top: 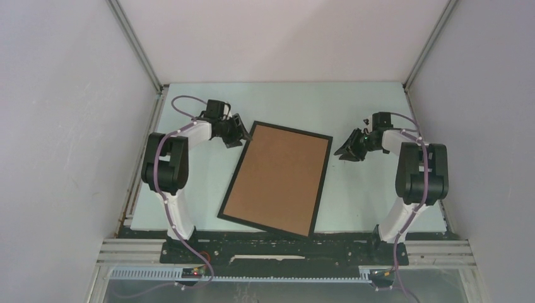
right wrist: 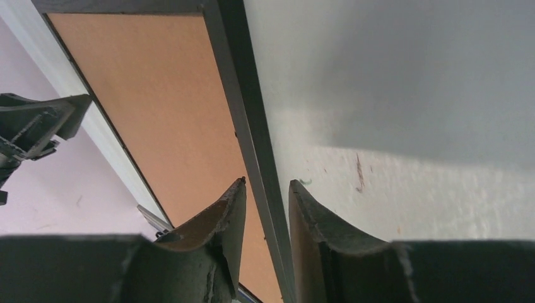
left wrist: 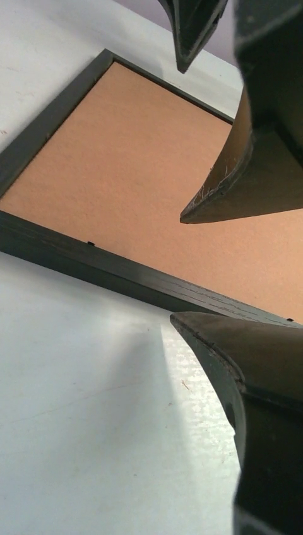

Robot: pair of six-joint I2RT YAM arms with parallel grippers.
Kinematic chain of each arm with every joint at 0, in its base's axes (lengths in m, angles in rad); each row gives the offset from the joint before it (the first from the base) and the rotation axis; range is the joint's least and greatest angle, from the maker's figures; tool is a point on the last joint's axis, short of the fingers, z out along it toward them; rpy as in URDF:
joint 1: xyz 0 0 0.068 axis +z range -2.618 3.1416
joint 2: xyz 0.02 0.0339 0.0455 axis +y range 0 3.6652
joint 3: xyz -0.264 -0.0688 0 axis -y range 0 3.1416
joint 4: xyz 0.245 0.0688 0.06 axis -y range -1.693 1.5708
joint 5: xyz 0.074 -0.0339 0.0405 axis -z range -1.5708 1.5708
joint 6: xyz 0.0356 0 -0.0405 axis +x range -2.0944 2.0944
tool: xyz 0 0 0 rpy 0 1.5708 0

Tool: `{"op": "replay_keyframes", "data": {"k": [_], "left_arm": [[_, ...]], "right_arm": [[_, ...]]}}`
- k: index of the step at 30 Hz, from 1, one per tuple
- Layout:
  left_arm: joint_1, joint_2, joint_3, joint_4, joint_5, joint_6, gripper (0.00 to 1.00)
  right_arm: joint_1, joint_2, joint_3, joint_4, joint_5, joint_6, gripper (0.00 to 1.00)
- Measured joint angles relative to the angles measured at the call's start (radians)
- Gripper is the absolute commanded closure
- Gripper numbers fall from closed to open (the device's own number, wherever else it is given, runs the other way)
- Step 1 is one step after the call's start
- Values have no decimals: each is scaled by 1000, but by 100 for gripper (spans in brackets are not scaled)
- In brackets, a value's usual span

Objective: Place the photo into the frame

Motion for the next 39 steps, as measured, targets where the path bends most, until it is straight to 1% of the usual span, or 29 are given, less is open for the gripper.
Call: {"op": "replay_keyframes", "data": {"k": [2, 5, 7, 9, 10, 14, 22, 30, 39], "left_arm": [[-1, 4, 0, -17, 0, 0, 43], [-4, 10, 0, -37, -1, 0, 47], [-5, 14, 0, -48, -6, 0, 51], [-5, 23, 0, -61, -14, 1, 58], [-5, 31, 1, -66, -17, 1, 60], [-2, 62, 37, -89, -11, 1, 66], [-2, 84, 70, -119, -8, 8, 69], [-2, 92, 83, -132, -6, 8, 69], [-2, 92, 83, -132, -6, 8, 70]], "right_arm": [[8, 36, 25, 11, -18, 3, 62], [18, 96, 50, 43, -43, 14, 68], [19, 125, 51, 63, -60, 25, 72], [25, 150, 51, 75, -77, 36, 73], [27, 157, 51, 79, -82, 39, 75], [32, 161, 52, 88, -89, 42, 75], [48, 178, 74, 113, -101, 50, 74], [61, 186, 88, 93, -89, 41, 71], [64, 180, 82, 88, -86, 42, 72]]}}
